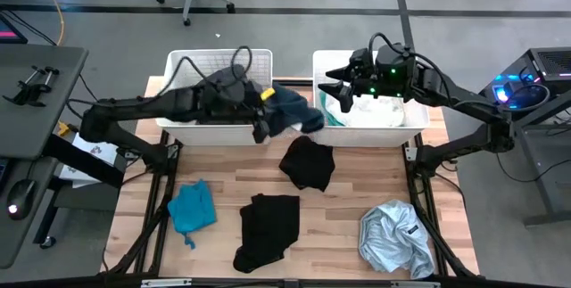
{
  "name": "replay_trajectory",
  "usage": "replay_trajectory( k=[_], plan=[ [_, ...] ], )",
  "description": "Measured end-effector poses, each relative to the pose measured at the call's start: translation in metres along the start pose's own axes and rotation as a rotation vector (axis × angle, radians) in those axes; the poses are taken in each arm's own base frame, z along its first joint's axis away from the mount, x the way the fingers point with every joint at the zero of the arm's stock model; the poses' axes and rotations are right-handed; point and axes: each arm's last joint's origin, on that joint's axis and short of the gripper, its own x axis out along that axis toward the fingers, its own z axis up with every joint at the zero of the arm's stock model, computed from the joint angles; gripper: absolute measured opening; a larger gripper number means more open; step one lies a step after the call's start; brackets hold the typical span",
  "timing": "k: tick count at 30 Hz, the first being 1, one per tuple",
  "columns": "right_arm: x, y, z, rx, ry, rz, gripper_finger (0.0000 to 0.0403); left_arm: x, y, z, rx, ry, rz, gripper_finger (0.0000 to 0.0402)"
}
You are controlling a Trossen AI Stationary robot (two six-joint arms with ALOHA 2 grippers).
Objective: Sort clothes
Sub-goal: Put the dark blue shorts into the left bin
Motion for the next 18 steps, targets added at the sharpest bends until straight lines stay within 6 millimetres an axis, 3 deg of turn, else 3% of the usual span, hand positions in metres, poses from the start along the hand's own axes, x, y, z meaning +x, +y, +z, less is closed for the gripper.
replay_trajectory(
  k=[13,18],
  plan=[
    [0.0,0.0,0.006,0.017,-0.073,-0.032,0.0249,-0.064,0.063,-0.01,-0.043,0.118,0.405,0.0004],
    [0.0,0.0,0.007,0.049,-0.087,-0.053,0.0249,-0.076,0.086,-0.019,-0.088,0.211,0.528,0.0005]
  ],
)
